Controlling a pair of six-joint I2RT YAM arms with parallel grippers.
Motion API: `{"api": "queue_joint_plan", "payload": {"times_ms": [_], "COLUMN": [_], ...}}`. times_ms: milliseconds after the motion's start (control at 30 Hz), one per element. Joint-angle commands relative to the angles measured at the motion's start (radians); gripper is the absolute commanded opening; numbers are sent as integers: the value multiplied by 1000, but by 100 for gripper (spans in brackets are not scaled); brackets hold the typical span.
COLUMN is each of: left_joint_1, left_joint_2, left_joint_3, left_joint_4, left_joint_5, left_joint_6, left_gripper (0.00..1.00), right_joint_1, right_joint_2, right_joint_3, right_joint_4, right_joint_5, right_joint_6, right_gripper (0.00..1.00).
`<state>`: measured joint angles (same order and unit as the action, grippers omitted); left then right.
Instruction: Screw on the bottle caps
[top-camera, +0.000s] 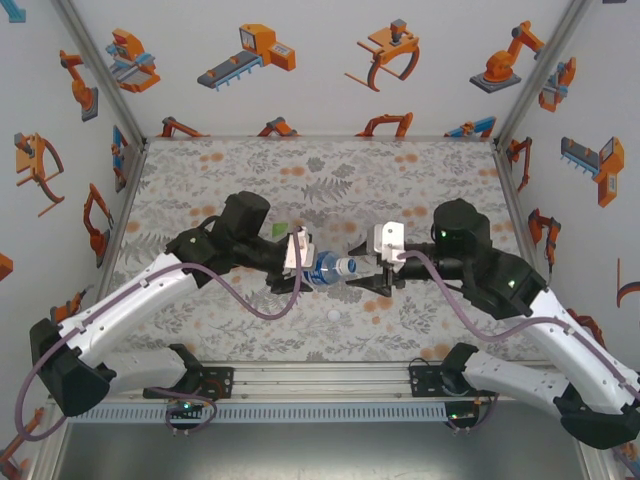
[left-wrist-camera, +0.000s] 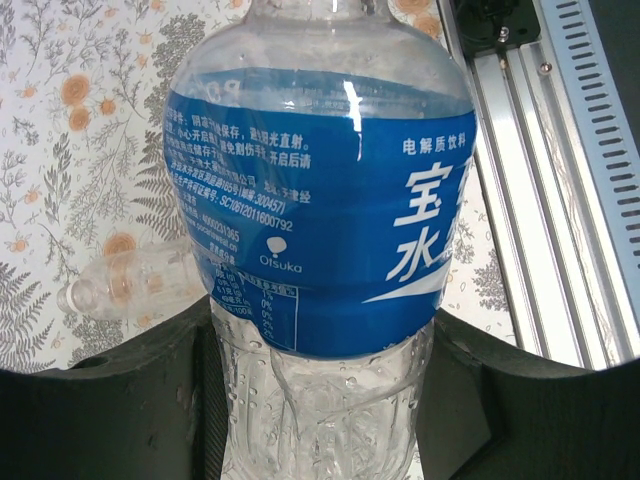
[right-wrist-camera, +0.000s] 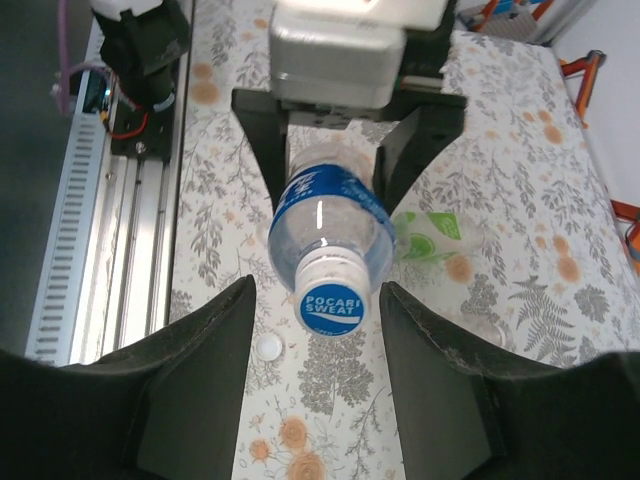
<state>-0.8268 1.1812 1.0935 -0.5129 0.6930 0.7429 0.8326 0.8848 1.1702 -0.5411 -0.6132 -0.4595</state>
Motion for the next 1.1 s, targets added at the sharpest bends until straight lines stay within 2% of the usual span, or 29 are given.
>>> {"api": "queue_joint_plan", "payload": {"times_ms": [0,267,433,533,633,733,800,900,1067], "left_joint_1": [-9,-17,-18,-18,-18,-18,-18,-18,-18], "left_joint_2": [-10,-4,-6,-5,-4,0,3,8,24], "left_joint_3": [22,22,23,25,22,18,13,-4,-3], "left_joint_4": [-18,-18,-18,-18,-6,26,57,113,146], "left_joint_5": [28,28,26,16,-7,-44,-79,-120,-156], "left_joint_6": [-18,-14,-13,-6,-1,1,-3,-2,4], "left_gripper": [0,0,0,0,0,0,0,0,0], "right_joint_1": [0,-1,0,0,1,1,0,0,-1], "right_joint_2": [-24,-37,-39,-38,-38,-40,-42,-36,-41], "right_joint_3": [-25,-55,-56,-64,-88,-118,-139,-177,-220], "right_joint_4": [70,77,70,106,167,195,166,138,142], "right_joint_5": [-39,-22,21,76,202,417,561,599,633], "right_joint_6": [-67,-64,-32,109,387,781,1098,1419,1718], "right_gripper": [50,38,21,11,0,0,0,0,0]}}
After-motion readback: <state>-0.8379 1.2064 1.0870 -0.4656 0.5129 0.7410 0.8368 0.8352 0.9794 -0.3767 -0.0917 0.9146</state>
